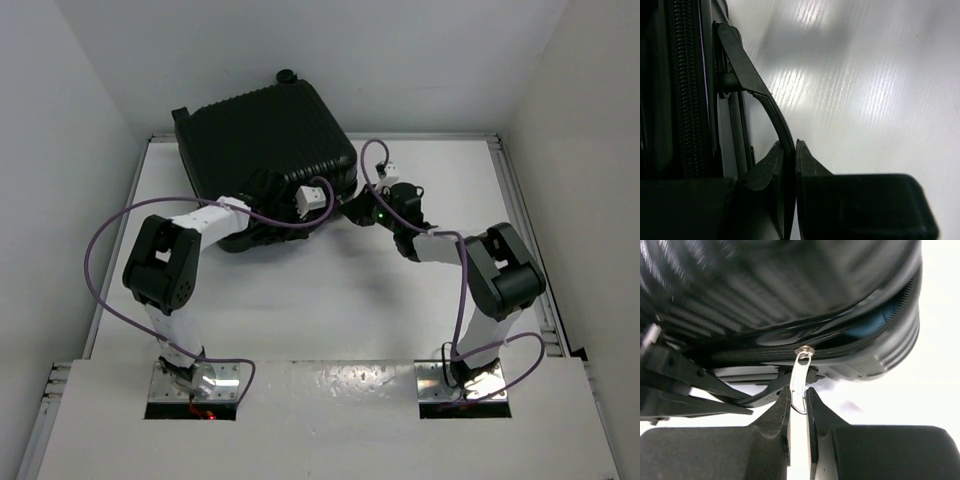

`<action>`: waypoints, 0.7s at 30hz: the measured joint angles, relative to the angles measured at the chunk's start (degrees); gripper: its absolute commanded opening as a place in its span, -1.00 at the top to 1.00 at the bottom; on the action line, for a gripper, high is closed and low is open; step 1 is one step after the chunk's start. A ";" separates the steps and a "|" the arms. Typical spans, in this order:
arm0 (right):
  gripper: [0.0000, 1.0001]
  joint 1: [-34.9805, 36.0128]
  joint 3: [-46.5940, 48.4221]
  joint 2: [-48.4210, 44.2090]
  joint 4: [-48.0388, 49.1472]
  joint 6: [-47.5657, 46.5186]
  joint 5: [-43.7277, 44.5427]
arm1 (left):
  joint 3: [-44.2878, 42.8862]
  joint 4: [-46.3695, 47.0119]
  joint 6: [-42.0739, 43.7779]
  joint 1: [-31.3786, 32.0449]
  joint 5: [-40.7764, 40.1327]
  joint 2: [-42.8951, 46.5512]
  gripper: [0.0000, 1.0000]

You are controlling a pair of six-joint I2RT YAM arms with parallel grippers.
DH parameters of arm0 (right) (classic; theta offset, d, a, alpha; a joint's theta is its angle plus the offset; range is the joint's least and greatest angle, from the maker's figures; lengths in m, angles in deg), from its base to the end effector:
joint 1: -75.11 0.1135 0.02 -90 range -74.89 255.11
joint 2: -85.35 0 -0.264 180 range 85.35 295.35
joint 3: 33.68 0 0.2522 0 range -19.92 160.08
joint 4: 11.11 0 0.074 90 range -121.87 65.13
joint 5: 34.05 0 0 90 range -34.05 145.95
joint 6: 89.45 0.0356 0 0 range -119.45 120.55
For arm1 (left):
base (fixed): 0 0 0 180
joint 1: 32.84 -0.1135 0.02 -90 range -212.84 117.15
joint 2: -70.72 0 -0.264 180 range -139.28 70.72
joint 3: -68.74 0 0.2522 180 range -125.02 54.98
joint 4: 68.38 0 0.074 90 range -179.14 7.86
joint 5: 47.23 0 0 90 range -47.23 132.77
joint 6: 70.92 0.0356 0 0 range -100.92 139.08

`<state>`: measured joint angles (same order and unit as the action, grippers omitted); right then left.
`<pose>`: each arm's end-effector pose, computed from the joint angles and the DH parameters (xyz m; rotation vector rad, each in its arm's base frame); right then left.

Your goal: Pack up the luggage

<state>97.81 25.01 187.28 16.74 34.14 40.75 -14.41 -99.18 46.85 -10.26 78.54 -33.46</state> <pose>0.3311 0.1486 0.1703 -0.0121 1.9334 0.9176 0.3463 -0.1665 0.1981 1.2420 2.0231 -0.7236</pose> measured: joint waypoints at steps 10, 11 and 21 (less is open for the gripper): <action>1.00 -5.97 2.40 -0.44 -5.31 15.63 -0.61 | 2.89 1.90 0.24 -2.34 1.33 1.79 0.87; 1.00 -6.80 2.40 -0.44 -6.47 16.13 0.28 | 3.26 1.88 0.28 -2.64 1.29 2.08 0.87; 0.43 -10.60 2.45 0.61 -7.80 11.37 -0.57 | 4.81 1.09 0.94 -4.72 1.36 3.39 0.87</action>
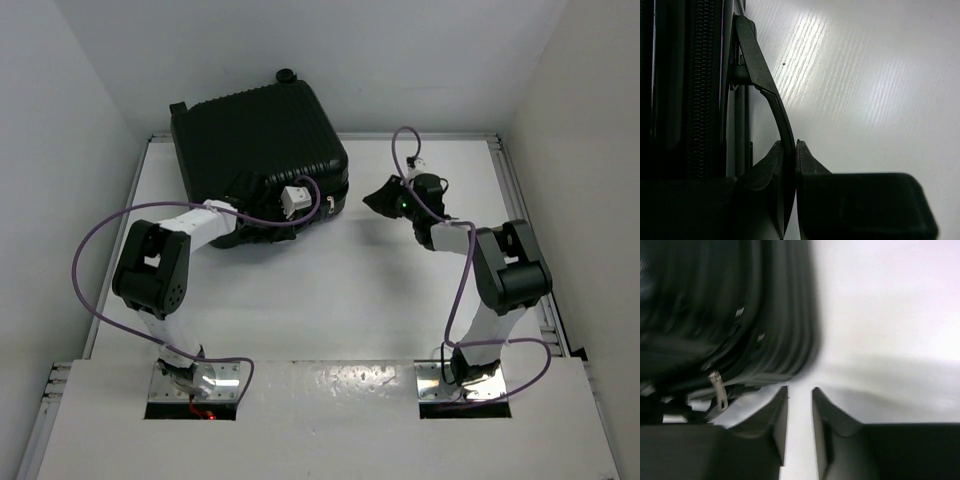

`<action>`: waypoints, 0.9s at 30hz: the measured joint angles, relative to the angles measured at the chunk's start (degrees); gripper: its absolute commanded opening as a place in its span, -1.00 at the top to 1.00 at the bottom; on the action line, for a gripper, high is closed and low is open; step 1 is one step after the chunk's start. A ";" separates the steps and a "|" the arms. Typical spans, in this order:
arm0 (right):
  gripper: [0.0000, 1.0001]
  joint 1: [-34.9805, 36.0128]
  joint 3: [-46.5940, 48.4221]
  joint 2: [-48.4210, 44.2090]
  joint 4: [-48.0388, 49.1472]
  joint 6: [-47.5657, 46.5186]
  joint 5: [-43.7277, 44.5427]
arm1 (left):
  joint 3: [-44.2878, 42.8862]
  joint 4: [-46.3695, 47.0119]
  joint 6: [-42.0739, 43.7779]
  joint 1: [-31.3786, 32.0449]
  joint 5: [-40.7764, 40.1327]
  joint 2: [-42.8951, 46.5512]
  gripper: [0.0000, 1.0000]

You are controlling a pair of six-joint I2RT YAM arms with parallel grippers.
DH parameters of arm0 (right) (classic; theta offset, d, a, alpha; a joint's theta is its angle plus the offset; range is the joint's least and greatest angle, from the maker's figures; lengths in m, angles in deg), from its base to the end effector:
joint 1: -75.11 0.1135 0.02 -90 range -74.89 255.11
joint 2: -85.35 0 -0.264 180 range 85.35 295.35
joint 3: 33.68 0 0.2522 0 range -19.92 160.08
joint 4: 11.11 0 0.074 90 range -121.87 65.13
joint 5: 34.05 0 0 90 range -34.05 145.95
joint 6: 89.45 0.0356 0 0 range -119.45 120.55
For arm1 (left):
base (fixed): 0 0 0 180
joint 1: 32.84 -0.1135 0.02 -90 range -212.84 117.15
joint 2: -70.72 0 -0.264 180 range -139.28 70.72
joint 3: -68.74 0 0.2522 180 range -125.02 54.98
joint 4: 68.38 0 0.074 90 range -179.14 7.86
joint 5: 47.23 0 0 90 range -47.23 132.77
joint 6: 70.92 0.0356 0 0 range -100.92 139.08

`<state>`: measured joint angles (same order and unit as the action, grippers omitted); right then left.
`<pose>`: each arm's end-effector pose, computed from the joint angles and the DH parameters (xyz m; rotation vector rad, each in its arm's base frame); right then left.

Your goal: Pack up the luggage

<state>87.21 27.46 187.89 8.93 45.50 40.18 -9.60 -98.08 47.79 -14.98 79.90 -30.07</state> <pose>0.3571 0.0865 0.1650 0.3909 2.0064 0.9111 0.3411 -0.1325 0.1957 1.1726 2.0430 -0.7066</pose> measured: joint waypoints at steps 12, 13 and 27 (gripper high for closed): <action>0.02 3.06 5.29 4.85 5.16 -6.27 -17.86 | 0.00 -0.04 0.00 0.00 0.00 0.02 0.87; 0.05 3.06 5.35 5.29 5.14 -5.75 -18.84 | 0.00 -0.07 0.00 0.00 0.00 0.02 0.87; 0.02 6.82 7.17 9.07 5.03 -2.43 -24.79 | -0.02 -0.09 0.00 0.00 0.00 0.02 0.87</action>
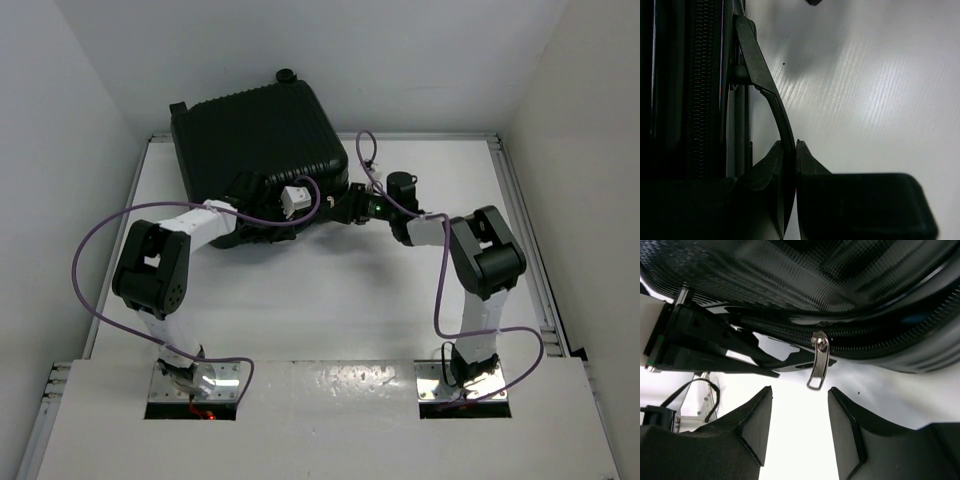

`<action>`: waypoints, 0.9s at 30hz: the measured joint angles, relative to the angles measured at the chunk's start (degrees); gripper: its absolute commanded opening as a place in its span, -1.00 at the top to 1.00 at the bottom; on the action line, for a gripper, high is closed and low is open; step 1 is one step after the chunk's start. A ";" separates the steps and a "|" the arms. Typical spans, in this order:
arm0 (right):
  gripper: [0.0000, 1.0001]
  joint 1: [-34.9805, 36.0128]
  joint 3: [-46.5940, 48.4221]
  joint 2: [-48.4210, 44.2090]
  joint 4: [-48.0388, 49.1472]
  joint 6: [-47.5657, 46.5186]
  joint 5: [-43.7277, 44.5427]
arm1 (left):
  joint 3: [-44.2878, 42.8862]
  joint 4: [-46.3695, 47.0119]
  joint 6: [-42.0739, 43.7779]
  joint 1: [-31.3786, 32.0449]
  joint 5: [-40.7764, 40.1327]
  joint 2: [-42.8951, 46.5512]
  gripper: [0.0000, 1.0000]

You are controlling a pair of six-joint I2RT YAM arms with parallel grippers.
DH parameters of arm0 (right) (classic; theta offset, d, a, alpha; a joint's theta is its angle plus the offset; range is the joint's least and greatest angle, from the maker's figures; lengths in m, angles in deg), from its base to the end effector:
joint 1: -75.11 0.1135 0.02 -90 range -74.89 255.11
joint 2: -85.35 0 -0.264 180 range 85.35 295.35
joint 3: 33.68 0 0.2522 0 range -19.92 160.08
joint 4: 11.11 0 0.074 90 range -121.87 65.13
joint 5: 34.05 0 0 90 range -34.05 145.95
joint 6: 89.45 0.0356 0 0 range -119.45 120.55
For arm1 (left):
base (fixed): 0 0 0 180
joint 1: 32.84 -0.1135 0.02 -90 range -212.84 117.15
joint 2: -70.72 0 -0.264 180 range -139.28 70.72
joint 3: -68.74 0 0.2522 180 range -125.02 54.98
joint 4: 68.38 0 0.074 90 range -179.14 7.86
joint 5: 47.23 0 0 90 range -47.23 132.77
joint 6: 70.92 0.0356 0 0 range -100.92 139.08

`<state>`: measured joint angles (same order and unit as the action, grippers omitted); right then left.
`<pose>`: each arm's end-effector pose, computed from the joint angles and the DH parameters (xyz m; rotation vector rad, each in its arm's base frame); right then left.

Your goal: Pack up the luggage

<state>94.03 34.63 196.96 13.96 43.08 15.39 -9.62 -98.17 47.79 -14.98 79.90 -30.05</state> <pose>0.3678 0.1505 0.1544 -0.1135 2.0552 1.3667 0.3410 -0.1325 0.1958 1.1727 2.0439 -0.7069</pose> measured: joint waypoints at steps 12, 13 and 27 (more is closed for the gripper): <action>0.09 0.76 3.82 3.76 -0.37 0.68 3.30 | 0.00 -0.09 0.00 0.00 -0.02 0.00 0.87; 0.12 0.76 4.04 3.87 -0.33 0.81 3.54 | 0.00 -0.09 0.00 0.00 -0.02 0.00 0.87; 1.00 0.92 5.27 4.28 -0.59 -0.11 3.58 | 0.63 -0.96 0.09 -0.55 -1.05 1.22 1.00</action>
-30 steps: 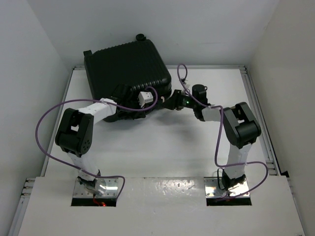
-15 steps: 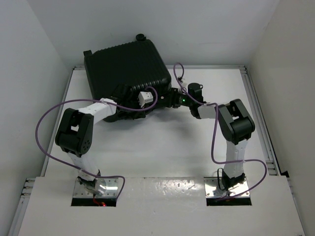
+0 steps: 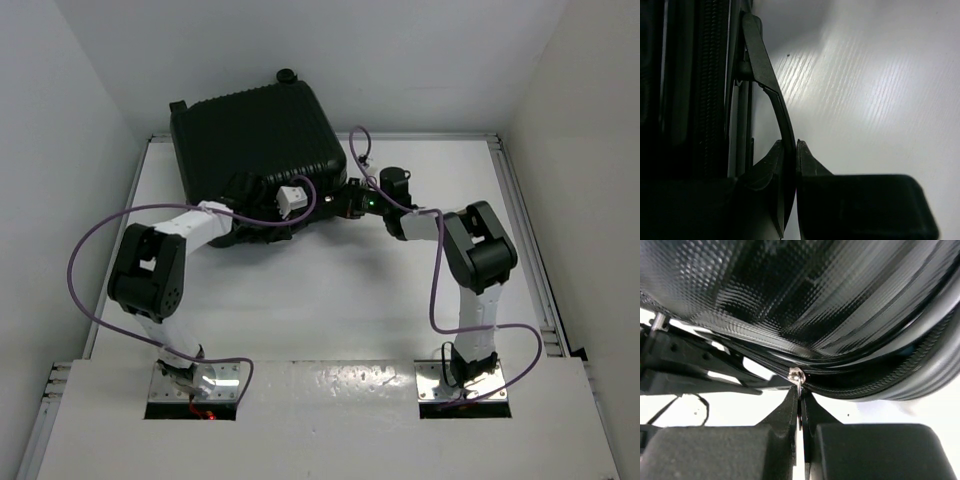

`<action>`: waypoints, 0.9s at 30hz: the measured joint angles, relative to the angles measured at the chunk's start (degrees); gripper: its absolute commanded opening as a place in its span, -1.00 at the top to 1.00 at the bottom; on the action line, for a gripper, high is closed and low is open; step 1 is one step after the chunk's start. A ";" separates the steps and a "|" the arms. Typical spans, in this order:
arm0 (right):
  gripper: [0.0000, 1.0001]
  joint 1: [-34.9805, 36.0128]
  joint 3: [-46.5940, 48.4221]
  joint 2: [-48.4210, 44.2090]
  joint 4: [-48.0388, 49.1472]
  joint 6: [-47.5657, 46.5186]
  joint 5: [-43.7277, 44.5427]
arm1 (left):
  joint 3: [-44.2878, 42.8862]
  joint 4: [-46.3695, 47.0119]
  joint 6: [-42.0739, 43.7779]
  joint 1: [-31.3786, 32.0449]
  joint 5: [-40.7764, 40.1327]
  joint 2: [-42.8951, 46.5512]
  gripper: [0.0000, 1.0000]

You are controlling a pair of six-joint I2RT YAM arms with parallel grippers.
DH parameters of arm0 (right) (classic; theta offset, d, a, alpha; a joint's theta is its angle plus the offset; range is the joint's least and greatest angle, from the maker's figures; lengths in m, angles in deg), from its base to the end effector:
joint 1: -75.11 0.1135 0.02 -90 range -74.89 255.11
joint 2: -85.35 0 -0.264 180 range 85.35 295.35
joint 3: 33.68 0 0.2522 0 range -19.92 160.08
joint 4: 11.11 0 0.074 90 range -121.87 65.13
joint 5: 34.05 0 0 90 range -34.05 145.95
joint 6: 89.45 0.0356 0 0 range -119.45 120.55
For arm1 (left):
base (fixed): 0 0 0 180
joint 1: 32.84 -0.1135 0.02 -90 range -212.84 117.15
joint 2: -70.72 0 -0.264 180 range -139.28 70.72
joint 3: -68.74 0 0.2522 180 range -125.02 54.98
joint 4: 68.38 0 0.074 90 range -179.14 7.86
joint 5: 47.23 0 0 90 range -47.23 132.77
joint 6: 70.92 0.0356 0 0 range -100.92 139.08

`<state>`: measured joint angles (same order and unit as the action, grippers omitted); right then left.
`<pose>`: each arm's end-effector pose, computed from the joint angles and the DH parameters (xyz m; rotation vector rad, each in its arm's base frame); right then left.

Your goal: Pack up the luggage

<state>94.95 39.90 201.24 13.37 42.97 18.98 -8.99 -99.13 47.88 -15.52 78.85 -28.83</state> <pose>0.3871 0.1624 0.1499 -0.0859 2.0458 1.3189 0.3378 -0.1273 0.1985 1.1601 2.0625 -0.6825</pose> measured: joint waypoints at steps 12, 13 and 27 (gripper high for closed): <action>1.00 0.83 -2.64 -5.86 -8.46 -16.92 4.42 | 8.72 -7.74 11.63 -5.49 -3.69 10.75 1.00; 1.00 0.90 -2.64 -5.92 -8.74 -18.23 4.42 | 9.55 -7.63 12.92 -5.42 -3.98 11.52 1.00; 1.00 1.33 -2.19 -5.44 -6.99 -32.02 2.78 | 16.24 -11.19 29.44 -12.31 -5.60 17.07 1.00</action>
<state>96.28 37.71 195.80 6.38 10.95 21.75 7.25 -110.32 77.32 -27.83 73.25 -11.76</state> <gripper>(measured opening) 0.009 0.131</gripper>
